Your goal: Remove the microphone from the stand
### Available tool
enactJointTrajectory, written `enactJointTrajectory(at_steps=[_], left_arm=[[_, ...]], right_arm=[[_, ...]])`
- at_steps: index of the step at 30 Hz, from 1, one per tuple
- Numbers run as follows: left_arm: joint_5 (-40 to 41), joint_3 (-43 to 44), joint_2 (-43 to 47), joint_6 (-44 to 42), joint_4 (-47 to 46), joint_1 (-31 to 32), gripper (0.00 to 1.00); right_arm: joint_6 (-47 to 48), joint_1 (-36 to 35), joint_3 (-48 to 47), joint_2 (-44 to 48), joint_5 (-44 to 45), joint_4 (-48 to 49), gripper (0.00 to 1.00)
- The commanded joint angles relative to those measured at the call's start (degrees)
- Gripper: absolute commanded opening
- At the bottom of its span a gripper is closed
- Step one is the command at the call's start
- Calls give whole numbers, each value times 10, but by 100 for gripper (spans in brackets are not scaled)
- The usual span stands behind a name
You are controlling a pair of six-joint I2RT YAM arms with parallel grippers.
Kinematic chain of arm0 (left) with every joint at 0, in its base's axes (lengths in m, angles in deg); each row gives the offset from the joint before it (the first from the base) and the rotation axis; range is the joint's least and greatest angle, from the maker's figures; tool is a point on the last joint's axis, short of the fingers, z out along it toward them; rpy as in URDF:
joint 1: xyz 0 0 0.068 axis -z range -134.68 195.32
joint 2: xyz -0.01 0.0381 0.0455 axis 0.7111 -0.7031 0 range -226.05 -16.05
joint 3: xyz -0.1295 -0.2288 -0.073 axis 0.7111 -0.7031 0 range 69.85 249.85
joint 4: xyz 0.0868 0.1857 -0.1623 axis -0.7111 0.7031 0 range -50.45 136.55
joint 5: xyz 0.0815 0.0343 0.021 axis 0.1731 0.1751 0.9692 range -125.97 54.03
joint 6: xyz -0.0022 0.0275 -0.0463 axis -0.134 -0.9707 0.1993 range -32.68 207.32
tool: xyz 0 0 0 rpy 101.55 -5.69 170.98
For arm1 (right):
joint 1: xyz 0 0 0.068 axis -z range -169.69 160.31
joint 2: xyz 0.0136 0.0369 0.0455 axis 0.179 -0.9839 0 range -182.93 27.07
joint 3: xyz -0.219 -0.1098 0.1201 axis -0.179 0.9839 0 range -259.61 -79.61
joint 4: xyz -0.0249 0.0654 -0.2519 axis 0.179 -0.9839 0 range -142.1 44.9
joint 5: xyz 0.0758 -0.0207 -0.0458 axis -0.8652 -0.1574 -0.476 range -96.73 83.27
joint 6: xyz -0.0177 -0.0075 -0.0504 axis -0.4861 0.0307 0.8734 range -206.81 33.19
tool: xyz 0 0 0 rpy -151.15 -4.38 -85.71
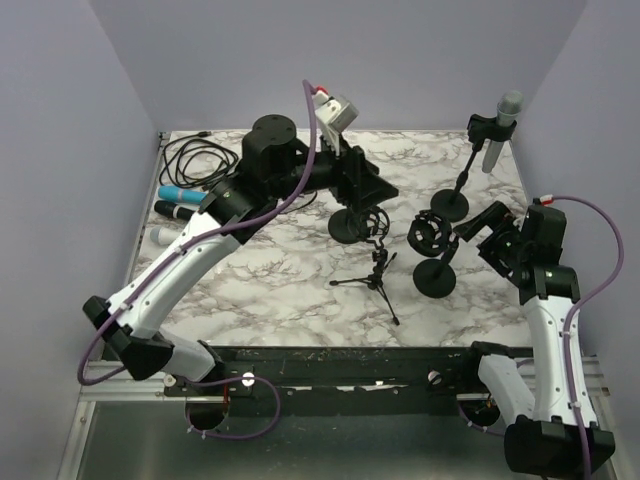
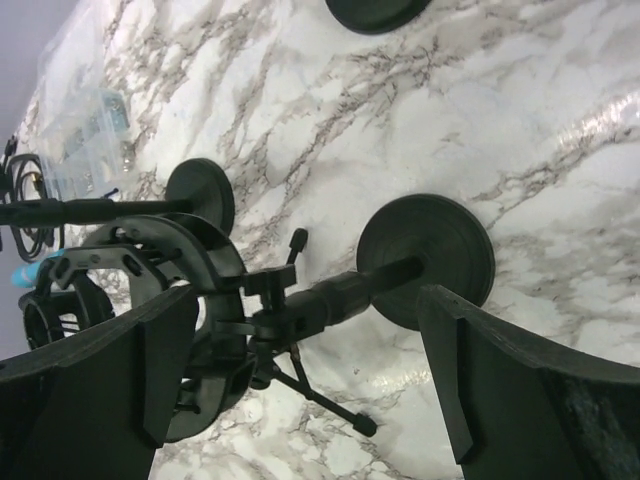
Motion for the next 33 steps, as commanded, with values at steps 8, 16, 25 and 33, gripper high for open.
enactJointTrajectory(at_steps=[8, 16, 25, 33], left_arm=[[91, -188, 175, -147, 4, -27, 76], [161, -261, 234, -197, -18, -22, 81], [176, -291, 229, -169, -53, -15, 81], [201, -295, 241, -178, -51, -15, 81]], right_arm=[[88, 0, -155, -91, 29, 16, 100], [123, 0, -242, -177, 92, 77, 98], [175, 0, -311, -229, 153, 191, 99], [237, 0, -377, -294, 137, 271, 98]])
